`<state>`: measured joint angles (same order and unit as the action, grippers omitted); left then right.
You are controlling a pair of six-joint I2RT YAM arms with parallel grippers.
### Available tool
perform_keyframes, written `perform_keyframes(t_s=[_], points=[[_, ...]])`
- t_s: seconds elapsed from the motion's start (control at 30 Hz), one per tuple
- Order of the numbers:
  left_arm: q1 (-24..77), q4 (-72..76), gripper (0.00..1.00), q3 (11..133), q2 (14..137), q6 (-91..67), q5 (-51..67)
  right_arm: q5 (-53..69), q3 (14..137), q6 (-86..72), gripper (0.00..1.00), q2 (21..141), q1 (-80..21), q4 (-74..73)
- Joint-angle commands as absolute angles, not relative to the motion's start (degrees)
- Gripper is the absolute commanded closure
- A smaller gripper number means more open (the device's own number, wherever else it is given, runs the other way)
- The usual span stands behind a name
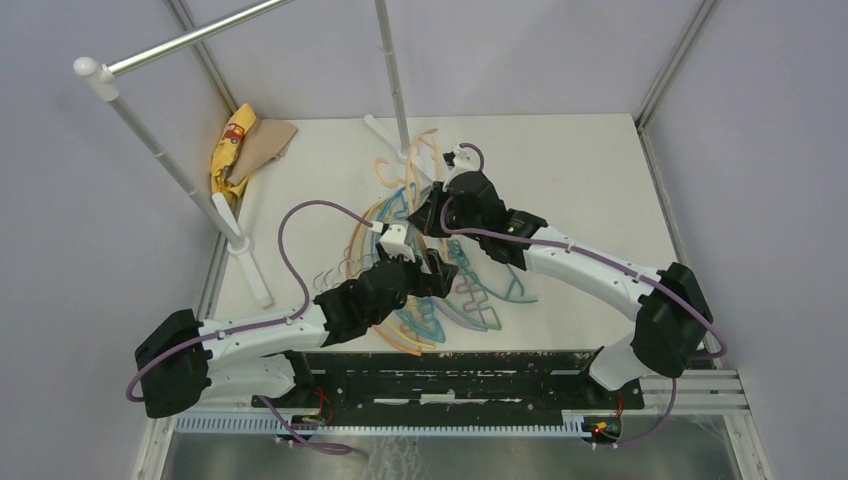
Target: Organize the hangers
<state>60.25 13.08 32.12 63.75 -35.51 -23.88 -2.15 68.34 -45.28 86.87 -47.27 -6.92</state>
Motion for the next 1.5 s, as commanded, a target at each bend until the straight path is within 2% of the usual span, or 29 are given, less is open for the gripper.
perform_keyframes(t_s=[0.0, 0.2, 0.23, 0.3, 0.4, 0.47, 0.57, 0.63, 0.67, 0.7, 0.73, 0.77, 0.83, 0.9, 1.07, 1.27, 1.47], points=[[61.92, 19.6, 0.01, 33.92, 65.06, -39.38, -33.51, -3.01, 71.02, -48.06, 0.99, 86.16, -49.06, -1.4], [62.23, 19.53, 0.0, 31.66, 65.33, -40.56, -39.28, -1.91, 68.7, -51.07, 0.99, 82.6, -49.56, 0.06], [62.27, 19.71, 0.03, 31.21, 65.23, -40.64, -39.97, -1.79, 68.79, -51.37, 0.99, 82.25, -49.61, -0.55], [62.25, 19.77, 0.16, 30.79, 65.26, -40.26, -41.0, -1.87, 68.14, -52.04, 0.99, 81.39, -49.7, -0.75], [62.23, 19.71, 0.49, 30.81, 65.67, -39.66, -41.3, -3.25, 67.28, -52.35, 0.99, 80.37, -49.75, -1.43], [62.23, 19.35, 0.65, 30.83, 66.25, -39.68, -41.28, -3.7, 67.64, -52.05, 0.99, 80.29, -49.75, -2.38], [62.3, 16.76, 0.75, 31.52, 66.78, -40.77, -42.13, -3.89, 68.08, -51.48, 0.99, 80.15, -49.75, -4.01], [62.3, 13.75, 0.87, 32.18, 66.63, -41.95, -43.49, -4.85, 68.36, -51.02, 0.99, 79.78, -49.75, -5.72], [62.31, 11.87, 0.93, 32.48, 66.31, -42.67, -44.39, -5.59, 68.71, -50.55, 0.94, 79.35, -49.75, -7.22], [62.31, 10.03, 0.97, 32.88, 65.87, -43.42, -45.28, -6.51, 69.06, -49.61, 0.82, 78.91, -49.75, -9.5], [62.31, 8.29, 0.97, 33.06, 65.19, -44.07, -46.29, -7.59, 69.13, -48.77, 0.63, 78.03, -49.72, -11.06], [62.31, 6.25, 0.97, 33.17, 64.44, -44.87, -47.35, -8.74, 69.1, -48.03, 0.49, 77.04, -49.72, -12.51], [62.39, 2.37, 0.97, 33.04, 62.53, -47.14, -49.94, -11.86, 68.79, -46.81, 0.28, 74.93, -49.7, -16.13], [62.4, -0.5, 0.97, 32.69, 60.39, -48.6, -52.61, -15.46, 67.98, -45.55, 0.16, 72.41, -49.66, -19.14], [62.44, -12.6, 0.97, 35.96, 56.42, -52.13, -60.3, -24.55, 66.79, -41.83, 0.11, 66.39, -49.66, -26.79], [62.42, -31.11, 0.97, 47.54, 56.42, -56.43, -69.99, -30.72, 67.15, -38.37, 0.11, 62.52, -49.57, -34.27], [61.73, -34.4, 0.97, 59.29, 60.51, -49.77, -77.6, -30.62, 68.8, -36.31, 0.11, 63.15, -49.22, -35.84]])
